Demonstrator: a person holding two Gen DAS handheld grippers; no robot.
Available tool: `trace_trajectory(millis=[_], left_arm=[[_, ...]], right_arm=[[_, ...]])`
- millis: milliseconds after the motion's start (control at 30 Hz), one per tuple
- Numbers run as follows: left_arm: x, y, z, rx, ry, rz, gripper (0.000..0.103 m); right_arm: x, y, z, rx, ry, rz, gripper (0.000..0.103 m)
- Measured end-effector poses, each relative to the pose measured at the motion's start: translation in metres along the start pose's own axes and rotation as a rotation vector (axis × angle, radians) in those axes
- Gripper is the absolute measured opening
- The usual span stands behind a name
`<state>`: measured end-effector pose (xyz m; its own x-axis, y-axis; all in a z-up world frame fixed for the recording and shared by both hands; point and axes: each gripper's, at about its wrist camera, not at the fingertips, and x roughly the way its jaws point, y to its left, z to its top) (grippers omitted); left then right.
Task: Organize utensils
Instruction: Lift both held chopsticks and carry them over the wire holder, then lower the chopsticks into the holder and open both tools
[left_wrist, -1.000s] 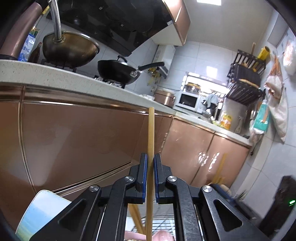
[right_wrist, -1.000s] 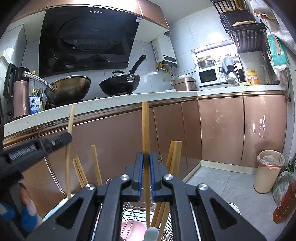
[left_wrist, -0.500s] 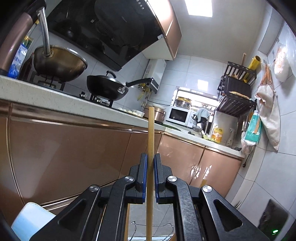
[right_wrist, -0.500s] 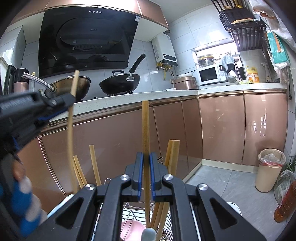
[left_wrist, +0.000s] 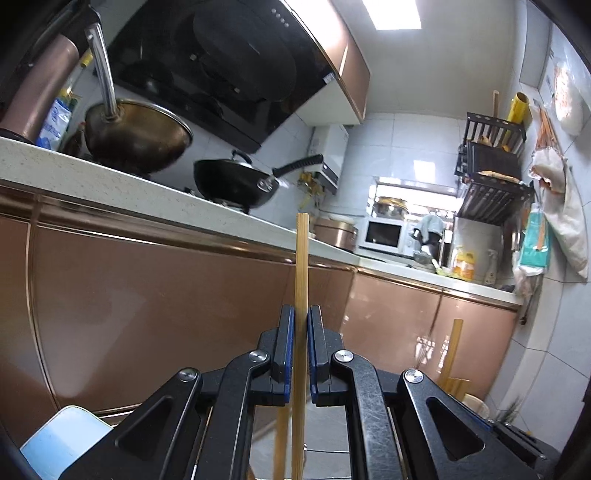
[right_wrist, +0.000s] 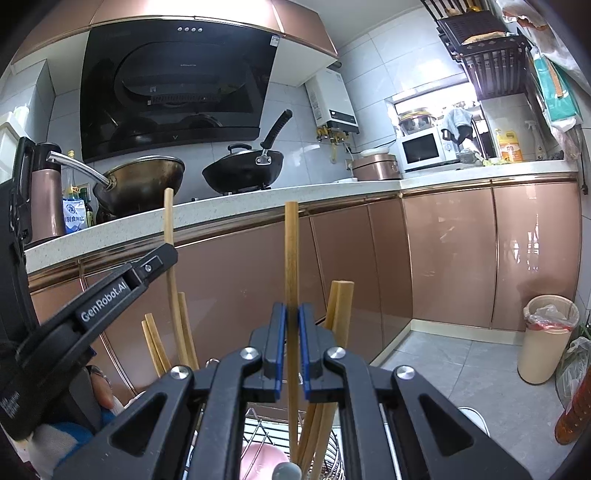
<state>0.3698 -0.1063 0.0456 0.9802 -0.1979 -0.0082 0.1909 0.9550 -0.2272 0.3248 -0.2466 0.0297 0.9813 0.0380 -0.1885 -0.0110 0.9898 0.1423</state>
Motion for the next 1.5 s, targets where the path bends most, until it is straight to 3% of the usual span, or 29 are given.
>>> trace_trajectory(millis=[167, 867, 1067, 1233, 1500], left_arm=[[-0.001, 0.002, -0.001, 0.007, -0.028, 0.027, 0.007], [0.002, 0.012, -0.040, 0.059, 0.129, 0.039, 0.008], [-0.001, 0.012, -0.041, 0.056, 0.145, 0.030, 0.017], [-0.002, 0.010, -0.038, 0.063, 0.147, 0.018, 0.032], [-0.007, 0.008, -0.035, 0.075, 0.145, 0.009, 0.038]], right_arm=[[0.000, 0.001, 0.003, 0.002, -0.011, 0.011, 0.007], [-0.001, -0.003, -0.002, -0.006, 0.013, 0.009, 0.007], [-0.001, 0.002, 0.002, -0.015, 0.017, 0.028, 0.007], [-0.002, -0.001, -0.004, -0.012, 0.035, 0.017, 0.007], [-0.007, -0.010, -0.009, 0.013, 0.054, 0.010, 0.008]])
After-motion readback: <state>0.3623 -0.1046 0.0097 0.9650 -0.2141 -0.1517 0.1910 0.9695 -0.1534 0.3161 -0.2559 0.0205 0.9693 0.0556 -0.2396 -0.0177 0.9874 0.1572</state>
